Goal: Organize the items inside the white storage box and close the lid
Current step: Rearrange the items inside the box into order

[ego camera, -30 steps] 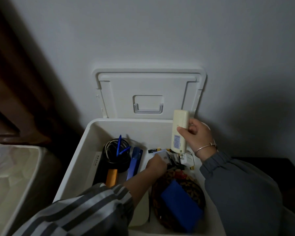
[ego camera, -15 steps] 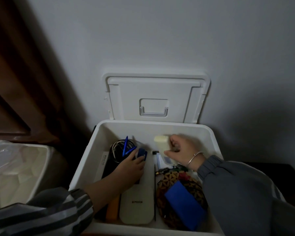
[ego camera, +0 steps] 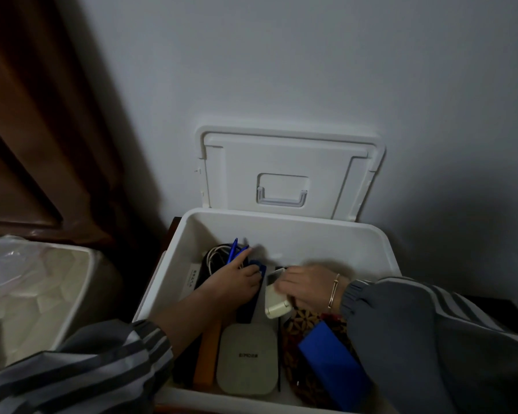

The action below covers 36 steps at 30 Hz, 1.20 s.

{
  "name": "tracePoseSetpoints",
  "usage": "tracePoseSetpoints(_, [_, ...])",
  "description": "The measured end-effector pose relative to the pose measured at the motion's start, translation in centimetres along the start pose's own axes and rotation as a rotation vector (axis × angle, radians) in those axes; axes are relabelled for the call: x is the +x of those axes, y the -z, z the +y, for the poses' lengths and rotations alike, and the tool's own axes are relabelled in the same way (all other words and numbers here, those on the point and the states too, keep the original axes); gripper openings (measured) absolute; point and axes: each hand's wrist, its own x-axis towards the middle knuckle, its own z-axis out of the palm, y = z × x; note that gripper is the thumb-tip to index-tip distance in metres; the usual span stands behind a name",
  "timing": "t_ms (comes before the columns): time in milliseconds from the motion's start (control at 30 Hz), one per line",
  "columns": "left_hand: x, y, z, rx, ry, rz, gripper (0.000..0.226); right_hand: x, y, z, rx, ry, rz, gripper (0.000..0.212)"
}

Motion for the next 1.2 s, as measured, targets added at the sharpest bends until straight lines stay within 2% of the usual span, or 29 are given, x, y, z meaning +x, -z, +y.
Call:
tracePoseSetpoints(133, [-0.4,0.2,-0.4,0.010,0.034,0.001,0.054,0.9,-2.1,-0.1,-0.084,0.096,0.109,0.012])
tracePoseSetpoints(267, [-1.1,0.0,-0.5,-0.056,0.087,0.009,0.051,1.9,-3.9,0.6,-0.133,0.130,0.168,0.009])
tracePoseSetpoints(400, [-1.4,-0.2,0.2,-0.133,0.135,0.007,0.052,2.3,-5.2,0.1,-0.095,0.088,-0.010,0.032])
tracePoseSetpoints(533, [-0.9,0.5,0.8,-0.192,0.169,0.028,0.050,2.3,-5.0,1.0,-0.135,-0.056,-0.120,0.042])
tracePoseSetpoints(633, [-0.3,1.2,1.4,-0.190,0.181,0.015,0.051,1.5,-4.3,2.1,-0.140,-0.132,-0.311,0.059])
tracePoseSetpoints(833, [0.7,2.9,2.5,-0.105,0.153,-0.044,0.068,0.4,-1.9,2.9,-0.121,-0.373,-0.404,0.054])
tracePoseSetpoints(1033, [1.3,3.2,3.6,-0.050,0.042,-0.068,0.062,0.4,-1.7,3.2,-0.072,-0.396,-0.474,0.056])
tracePoseSetpoints(1200, [1.2,2.4,3.5,-0.075,0.030,-0.117,0.060,1.5,-2.2,3.2,-0.013,-0.401,-0.562,0.056])
